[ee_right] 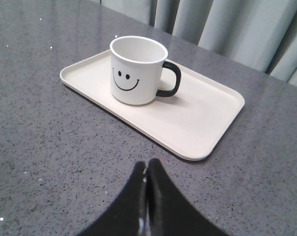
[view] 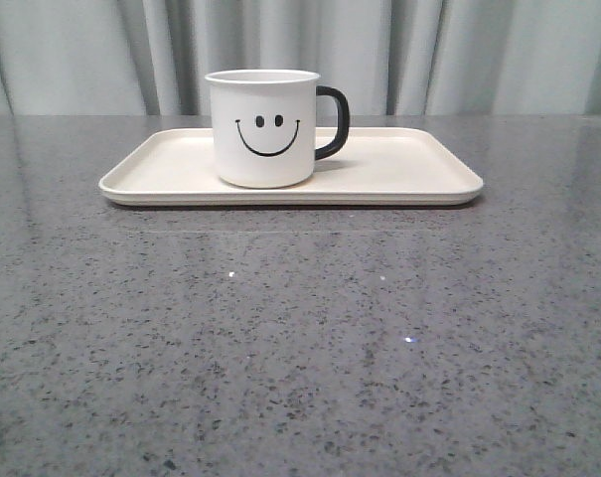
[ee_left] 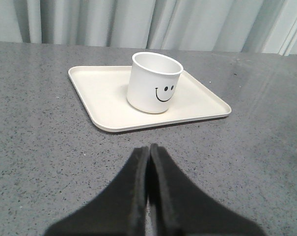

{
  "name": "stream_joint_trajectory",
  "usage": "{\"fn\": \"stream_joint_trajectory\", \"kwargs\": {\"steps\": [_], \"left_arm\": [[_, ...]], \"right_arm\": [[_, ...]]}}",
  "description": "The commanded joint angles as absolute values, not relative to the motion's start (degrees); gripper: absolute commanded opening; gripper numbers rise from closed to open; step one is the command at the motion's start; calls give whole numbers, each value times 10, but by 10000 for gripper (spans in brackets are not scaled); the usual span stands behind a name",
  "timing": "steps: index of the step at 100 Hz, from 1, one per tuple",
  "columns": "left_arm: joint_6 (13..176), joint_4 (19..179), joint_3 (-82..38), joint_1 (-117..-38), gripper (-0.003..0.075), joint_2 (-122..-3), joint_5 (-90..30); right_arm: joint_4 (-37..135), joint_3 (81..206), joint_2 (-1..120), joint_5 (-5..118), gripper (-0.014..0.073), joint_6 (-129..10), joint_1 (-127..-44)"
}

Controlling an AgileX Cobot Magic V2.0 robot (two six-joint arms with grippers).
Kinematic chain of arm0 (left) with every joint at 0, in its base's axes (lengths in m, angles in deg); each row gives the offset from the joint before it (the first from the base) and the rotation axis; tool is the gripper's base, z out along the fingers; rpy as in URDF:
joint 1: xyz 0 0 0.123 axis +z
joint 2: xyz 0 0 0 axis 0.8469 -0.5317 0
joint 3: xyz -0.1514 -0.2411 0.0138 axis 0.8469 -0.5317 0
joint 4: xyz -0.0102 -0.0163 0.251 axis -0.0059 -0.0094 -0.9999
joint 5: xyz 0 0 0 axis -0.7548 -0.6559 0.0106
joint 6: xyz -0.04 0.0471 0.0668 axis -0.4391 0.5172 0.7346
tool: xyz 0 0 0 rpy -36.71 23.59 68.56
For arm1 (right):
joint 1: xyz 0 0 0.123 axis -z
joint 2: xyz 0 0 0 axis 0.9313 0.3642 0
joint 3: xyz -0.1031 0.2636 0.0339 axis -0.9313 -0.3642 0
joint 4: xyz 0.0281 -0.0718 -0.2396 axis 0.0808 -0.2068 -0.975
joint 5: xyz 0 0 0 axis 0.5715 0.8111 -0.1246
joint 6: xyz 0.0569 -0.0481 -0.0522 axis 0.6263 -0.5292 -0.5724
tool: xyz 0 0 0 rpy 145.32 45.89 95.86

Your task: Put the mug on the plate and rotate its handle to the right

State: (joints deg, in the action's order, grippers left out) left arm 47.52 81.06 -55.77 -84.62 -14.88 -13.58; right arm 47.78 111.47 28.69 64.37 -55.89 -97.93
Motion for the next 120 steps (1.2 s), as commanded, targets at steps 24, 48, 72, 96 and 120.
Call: {"fn": "stream_joint_trajectory", "kwargs": {"steps": [24,48,72,96,120], "left_arm": [[475,816,-547,-851,-19,-155,-181],[475,816,-547,-851,-19,-155,-181],[475,816,-547,-851,-19,-155,-181],[475,814,-547,-851,-19,-155,-181],[475,768,-583,-819,-19,-136,-273]], "right_arm": [[482,1103,261,540,-63,-558,-978],[482,1103,261,540,-63,-558,-978],[482,1103,261,540,-63,-558,-978],[482,1103,261,540,-63,-558,-978],[482,1103,262,540,-63,-558,-978]]}}
